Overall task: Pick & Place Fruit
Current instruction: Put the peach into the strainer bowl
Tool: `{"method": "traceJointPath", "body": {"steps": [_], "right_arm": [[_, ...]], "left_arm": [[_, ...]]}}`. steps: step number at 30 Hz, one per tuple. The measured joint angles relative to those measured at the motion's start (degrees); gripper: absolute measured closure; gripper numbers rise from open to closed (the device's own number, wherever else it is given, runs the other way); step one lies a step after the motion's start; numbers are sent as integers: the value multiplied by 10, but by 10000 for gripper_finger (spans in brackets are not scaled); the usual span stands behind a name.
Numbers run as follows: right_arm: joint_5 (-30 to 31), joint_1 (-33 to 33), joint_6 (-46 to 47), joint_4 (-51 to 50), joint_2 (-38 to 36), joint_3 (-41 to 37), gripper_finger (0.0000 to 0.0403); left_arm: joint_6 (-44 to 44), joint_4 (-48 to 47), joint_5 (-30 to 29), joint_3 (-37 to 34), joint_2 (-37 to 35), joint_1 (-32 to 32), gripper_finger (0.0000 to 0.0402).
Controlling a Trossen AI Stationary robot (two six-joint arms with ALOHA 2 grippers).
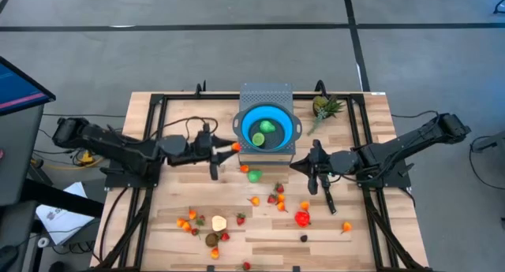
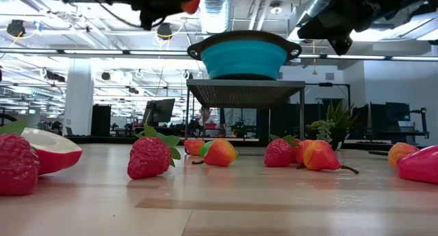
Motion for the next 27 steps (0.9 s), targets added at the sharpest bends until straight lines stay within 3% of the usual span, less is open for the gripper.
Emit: {"method": "traceJointPath", "body": {"steps": [9, 17, 27], "right_arm": [[0, 0, -27, 0, 0, 0, 403], [0, 0, -58, -1, 0, 0, 403], [0, 0, -58, -5, 0, 0, 403]], "left_arm": [[77, 0, 1, 86, 72, 47, 282], [94, 0, 0, 107, 154, 89, 285], [94, 6, -1, 107, 161, 93, 261]]}}
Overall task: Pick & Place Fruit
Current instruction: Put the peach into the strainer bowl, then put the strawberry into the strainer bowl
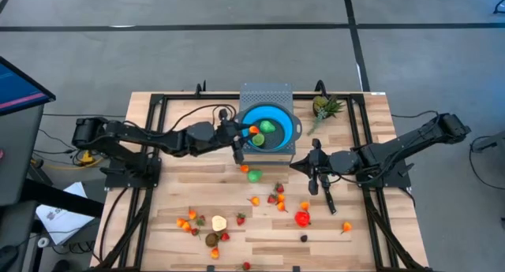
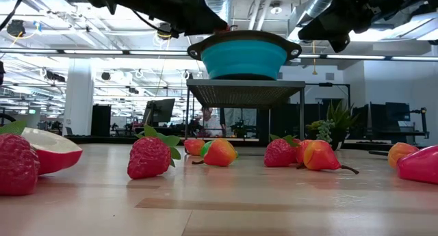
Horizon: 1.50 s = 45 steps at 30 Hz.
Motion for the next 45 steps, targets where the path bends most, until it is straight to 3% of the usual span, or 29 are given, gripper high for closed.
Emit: {"method": "traceJointPath", "body": {"steps": [9, 16, 20, 27, 33, 37, 45], "right_arm": [[0, 0, 0, 0, 0, 0, 403], [0, 0, 0, 0, 0, 0, 403], [0, 1, 0, 0, 0, 0, 403], [0, 0, 0, 0, 0, 0, 403], [0, 1, 2, 0, 0, 0, 403], [-1, 1, 2, 0, 0, 0, 403], [-1, 1, 2, 0, 0, 0, 403]], "left_arm": [[-2, -2, 0, 0, 0, 0, 231], [-4, 1, 1, 0, -2, -1, 229], [-7, 2, 15, -1, -13, -9, 255], [-40, 4, 82, -2, -27, -31, 334], [-52, 3, 99, -2, -27, -63, 394], [-56, 3, 98, -3, -27, -92, 397], [-157, -1, 98, -3, -27, -168, 400]]}}
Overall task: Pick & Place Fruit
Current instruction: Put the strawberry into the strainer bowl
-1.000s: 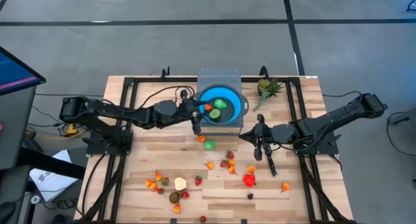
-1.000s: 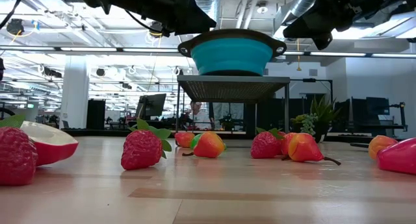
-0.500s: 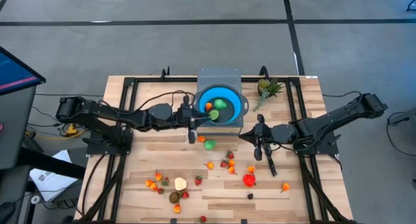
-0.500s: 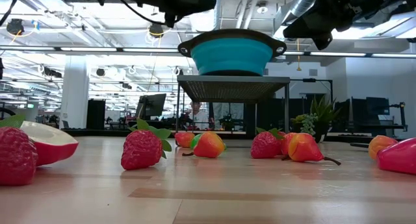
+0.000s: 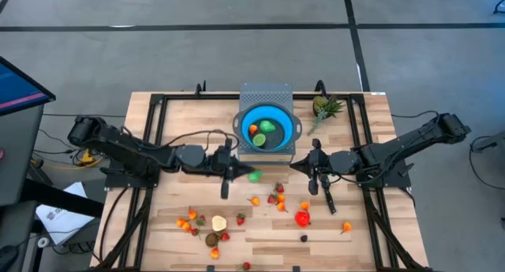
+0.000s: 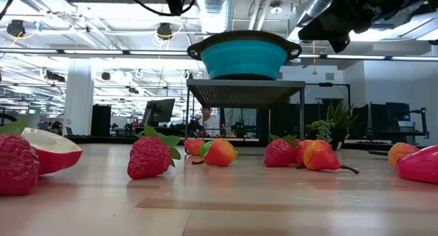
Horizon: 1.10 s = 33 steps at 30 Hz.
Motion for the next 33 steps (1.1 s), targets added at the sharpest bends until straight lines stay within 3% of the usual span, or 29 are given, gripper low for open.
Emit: {"method": "traceJointPath", "body": {"steps": [9, 20, 33], "right_arm": [[0, 0, 0, 0, 0, 0, 403], [0, 0, 5, 0, 0, 0, 403], [0, 0, 5, 0, 0, 0, 403]], "left_arm": [[-66, -27, -1, 0, 0, -96, 400], [-317, -180, -56, 0, 0, -182, 400], [-496, -296, -55, 0, 0, -224, 400]]}}
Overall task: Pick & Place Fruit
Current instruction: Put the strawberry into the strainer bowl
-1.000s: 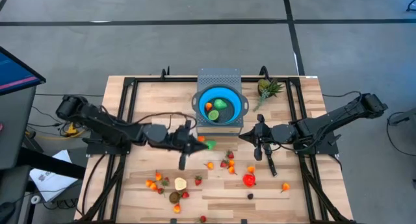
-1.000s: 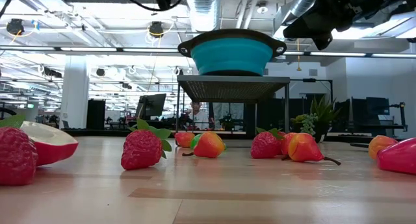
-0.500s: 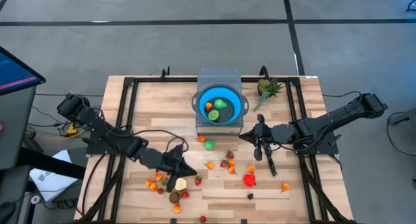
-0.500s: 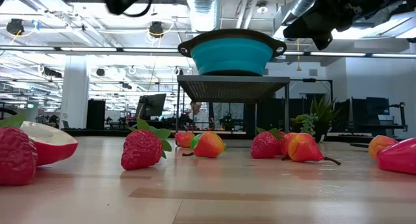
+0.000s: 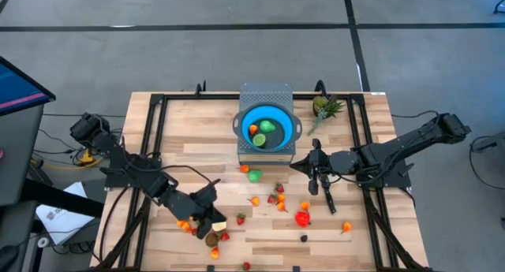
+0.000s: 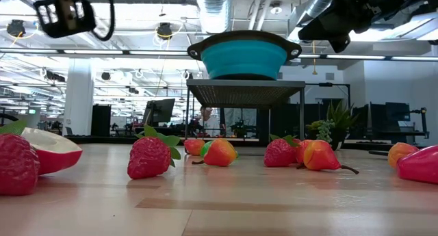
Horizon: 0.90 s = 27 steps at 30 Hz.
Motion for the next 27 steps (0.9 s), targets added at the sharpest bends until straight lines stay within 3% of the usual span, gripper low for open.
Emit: {"method": "traceJointPath", "body": {"steps": [18, 27], "right_arm": [[0, 0, 0, 0, 0, 0, 403], [0, 0, -6, 0, 0, 0, 403]], "left_arm": [[-38, -24, 22, 0, 0, -16, 400], [-118, -24, 108, 0, 0, -15, 400]]}}
